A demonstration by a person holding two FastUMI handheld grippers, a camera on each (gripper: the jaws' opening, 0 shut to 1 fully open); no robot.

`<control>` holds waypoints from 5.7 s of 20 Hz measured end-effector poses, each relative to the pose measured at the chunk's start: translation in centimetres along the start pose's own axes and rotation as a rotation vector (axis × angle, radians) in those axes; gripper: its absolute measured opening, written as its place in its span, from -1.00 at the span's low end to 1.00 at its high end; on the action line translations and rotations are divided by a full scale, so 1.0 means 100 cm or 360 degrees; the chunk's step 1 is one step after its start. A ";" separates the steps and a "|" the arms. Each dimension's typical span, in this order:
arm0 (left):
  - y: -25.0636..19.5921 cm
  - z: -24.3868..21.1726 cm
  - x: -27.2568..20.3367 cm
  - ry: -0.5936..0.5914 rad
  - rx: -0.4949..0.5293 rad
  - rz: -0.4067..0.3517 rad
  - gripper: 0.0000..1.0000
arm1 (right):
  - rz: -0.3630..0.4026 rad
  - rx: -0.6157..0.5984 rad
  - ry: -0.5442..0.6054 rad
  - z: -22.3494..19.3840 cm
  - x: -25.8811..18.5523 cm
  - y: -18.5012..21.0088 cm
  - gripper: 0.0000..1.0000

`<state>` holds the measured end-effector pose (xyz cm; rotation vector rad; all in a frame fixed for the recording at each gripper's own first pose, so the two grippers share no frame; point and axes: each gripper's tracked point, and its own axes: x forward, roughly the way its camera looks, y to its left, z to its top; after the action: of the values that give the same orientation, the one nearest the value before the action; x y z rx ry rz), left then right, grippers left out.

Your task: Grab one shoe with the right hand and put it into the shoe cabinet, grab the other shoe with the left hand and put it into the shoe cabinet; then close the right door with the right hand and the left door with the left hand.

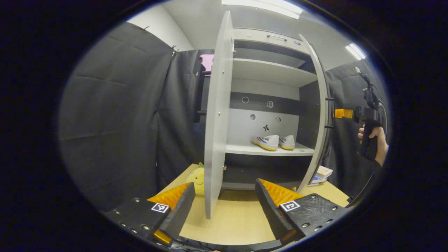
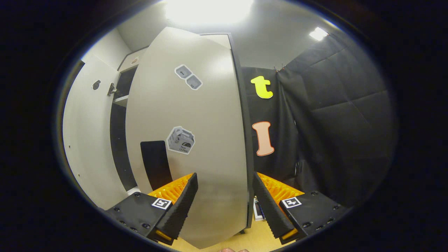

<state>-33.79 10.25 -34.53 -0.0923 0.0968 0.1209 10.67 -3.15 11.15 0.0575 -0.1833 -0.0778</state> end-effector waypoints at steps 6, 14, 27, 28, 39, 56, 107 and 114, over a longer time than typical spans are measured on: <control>0.077 0.028 -0.008 -0.0094 0.0087 0.0238 0.93 | 0.0013 -0.0059 -0.0107 0.010 -0.007 0.000 0.95; 0.148 0.105 0.011 -0.0317 0.0069 0.0335 1.00 | -0.0003 -0.0064 0.0191 -0.053 -0.023 -0.019 0.96; 0.125 0.196 0.111 -0.0393 0.0112 -0.0089 1.00 | -0.0115 -0.0104 0.0364 -0.080 -0.045 -0.061 0.96; 0.120 0.197 0.113 -0.0395 0.0125 -0.0116 0.95 | -0.0129 -0.0107 0.0384 -0.083 -0.047 -0.065 0.96; 0.079 0.187 0.112 -0.0265 0.0072 -0.0185 0.89 | -0.0146 -0.0069 0.0444 -0.099 -0.036 -0.090 0.96; -0.100 0.154 0.143 -0.0260 -0.0077 -0.0030 0.86 | -0.0097 -0.0127 0.0409 -0.090 -0.022 -0.181 0.96; -0.119 0.114 0.038 -0.0297 0.0061 -0.0218 0.90 | 0.0003 -0.0055 0.0434 -0.102 -0.061 -0.078 0.96; -0.091 0.082 0.047 -0.0214 0.0073 -0.0256 0.87 | -0.0116 -0.0055 0.0450 -0.110 -0.069 -0.065 0.96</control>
<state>-27.28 2.63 -26.08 -0.0458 -0.0421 -0.0359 5.43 -8.46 -1.29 0.0404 0.1030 -0.1443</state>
